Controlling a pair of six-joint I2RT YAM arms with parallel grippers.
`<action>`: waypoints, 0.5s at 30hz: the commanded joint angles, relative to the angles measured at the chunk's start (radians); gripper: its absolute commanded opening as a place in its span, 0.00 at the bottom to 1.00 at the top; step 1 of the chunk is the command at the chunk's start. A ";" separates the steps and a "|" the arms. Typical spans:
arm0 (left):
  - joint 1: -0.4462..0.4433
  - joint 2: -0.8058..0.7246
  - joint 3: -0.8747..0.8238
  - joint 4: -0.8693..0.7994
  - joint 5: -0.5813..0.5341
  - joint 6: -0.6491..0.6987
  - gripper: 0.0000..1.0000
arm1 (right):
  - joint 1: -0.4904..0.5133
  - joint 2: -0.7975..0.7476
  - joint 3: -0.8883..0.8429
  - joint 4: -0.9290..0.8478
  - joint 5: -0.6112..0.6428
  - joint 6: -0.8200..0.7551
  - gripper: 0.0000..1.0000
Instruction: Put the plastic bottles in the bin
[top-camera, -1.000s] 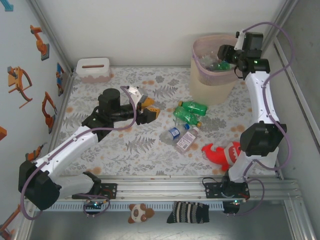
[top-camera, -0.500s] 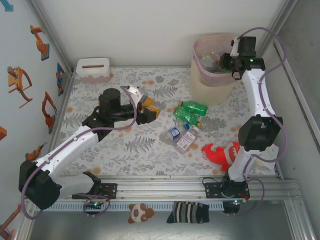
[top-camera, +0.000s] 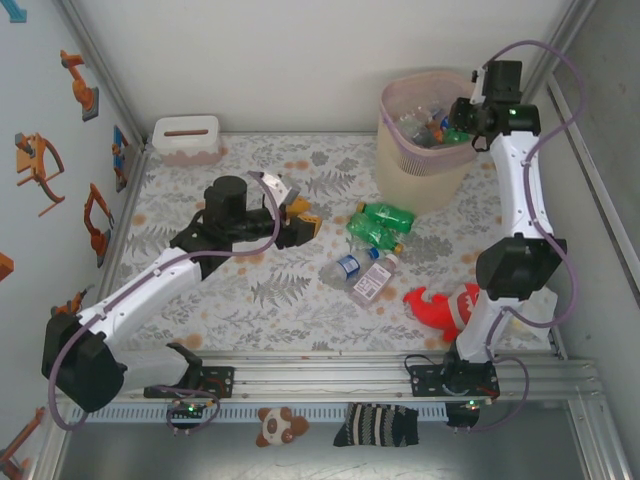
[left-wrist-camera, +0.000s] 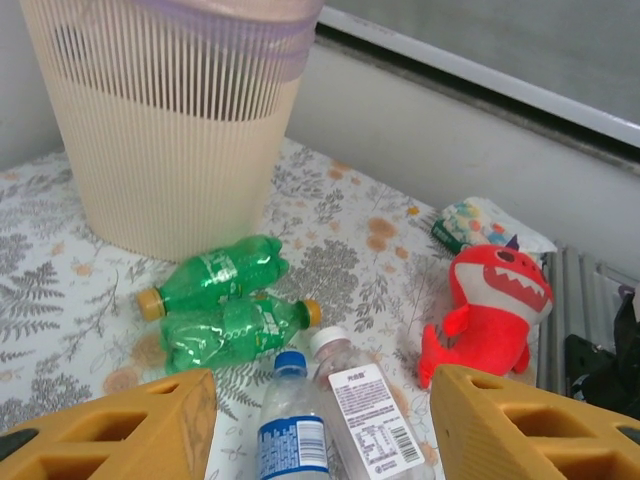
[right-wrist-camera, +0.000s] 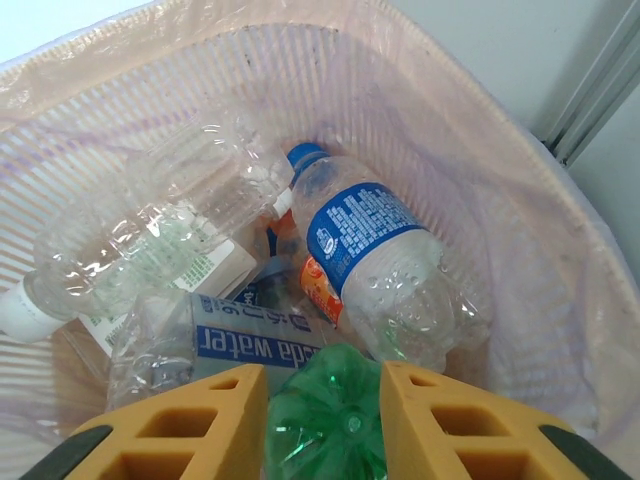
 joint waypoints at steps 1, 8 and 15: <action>-0.012 0.035 0.055 -0.059 -0.036 0.021 0.57 | -0.005 -0.069 0.008 -0.024 -0.002 -0.003 0.35; -0.067 0.164 0.163 -0.235 -0.124 0.116 0.56 | -0.006 -0.194 -0.088 0.009 -0.042 0.023 0.35; -0.133 0.316 0.284 -0.414 -0.240 0.182 0.56 | -0.006 -0.345 -0.242 0.044 -0.037 0.030 0.36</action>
